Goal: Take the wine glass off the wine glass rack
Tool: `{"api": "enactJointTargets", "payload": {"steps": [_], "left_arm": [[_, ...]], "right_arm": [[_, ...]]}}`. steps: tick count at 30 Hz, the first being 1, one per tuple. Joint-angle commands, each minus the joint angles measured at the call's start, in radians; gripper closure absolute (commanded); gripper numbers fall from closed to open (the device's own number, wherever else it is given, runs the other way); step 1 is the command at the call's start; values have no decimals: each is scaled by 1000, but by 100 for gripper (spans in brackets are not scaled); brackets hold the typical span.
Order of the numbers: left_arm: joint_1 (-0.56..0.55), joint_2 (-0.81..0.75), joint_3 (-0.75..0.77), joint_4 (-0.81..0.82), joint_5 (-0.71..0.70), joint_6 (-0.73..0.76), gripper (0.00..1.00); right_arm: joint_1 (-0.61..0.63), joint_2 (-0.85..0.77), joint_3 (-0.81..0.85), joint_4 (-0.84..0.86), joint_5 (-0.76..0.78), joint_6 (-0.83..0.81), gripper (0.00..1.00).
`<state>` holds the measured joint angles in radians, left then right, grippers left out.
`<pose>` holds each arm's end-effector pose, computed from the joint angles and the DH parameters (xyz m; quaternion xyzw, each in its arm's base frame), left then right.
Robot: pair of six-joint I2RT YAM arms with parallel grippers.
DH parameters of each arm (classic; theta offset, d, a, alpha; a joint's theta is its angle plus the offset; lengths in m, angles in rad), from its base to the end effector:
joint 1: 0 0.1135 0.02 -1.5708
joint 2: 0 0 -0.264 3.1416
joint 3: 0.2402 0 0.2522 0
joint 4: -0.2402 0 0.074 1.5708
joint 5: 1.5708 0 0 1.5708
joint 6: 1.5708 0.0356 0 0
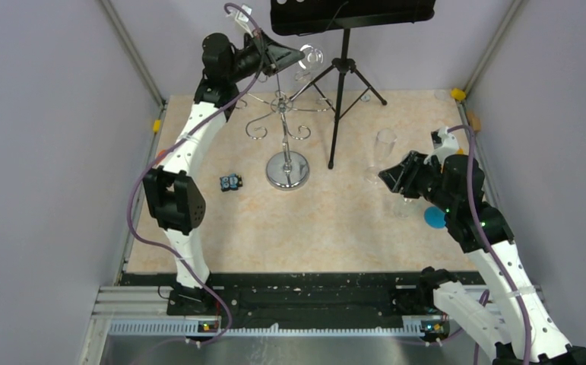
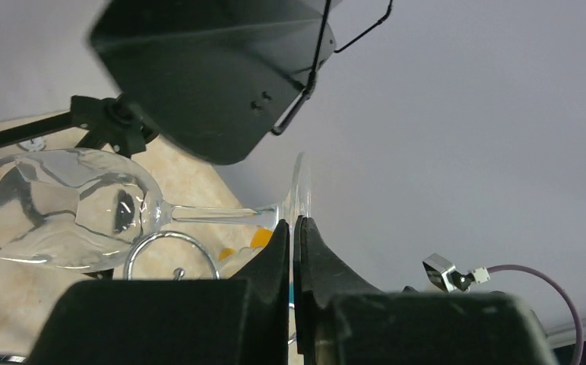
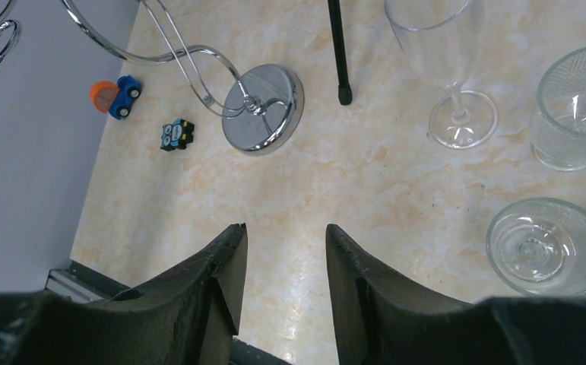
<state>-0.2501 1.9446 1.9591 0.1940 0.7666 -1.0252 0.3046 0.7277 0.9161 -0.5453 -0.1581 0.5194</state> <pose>0.4376 -0.1373 0.4434 0.0483 0.6505 -0.6181 0.4387 0.1457 0.0517 0.3558 0.0430 0.8189 0.2871 0.4950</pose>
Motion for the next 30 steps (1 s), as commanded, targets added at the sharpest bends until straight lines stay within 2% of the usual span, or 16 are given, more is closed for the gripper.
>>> {"api": "enactJointTargets", "payload": {"steps": [1,7,13,24,30], "left_arm": [[-26,27,72,38,37,58,100],[-74,40,96,39,83,92,100],[-122,19,72,40,96,57,100],[-209,-147,-83,121,30,-204,100],[-245,-256,-279,316,-16,-464,100]], "right_arm": [[-5,-11,29,-1,15,-21,56],[-4,-14,26,10,7,-27,54],[-4,-42,9,51,-14,-15,42],[-5,-132,-35,246,-70,20,41],[-4,-167,-49,346,-102,67,40]]}}
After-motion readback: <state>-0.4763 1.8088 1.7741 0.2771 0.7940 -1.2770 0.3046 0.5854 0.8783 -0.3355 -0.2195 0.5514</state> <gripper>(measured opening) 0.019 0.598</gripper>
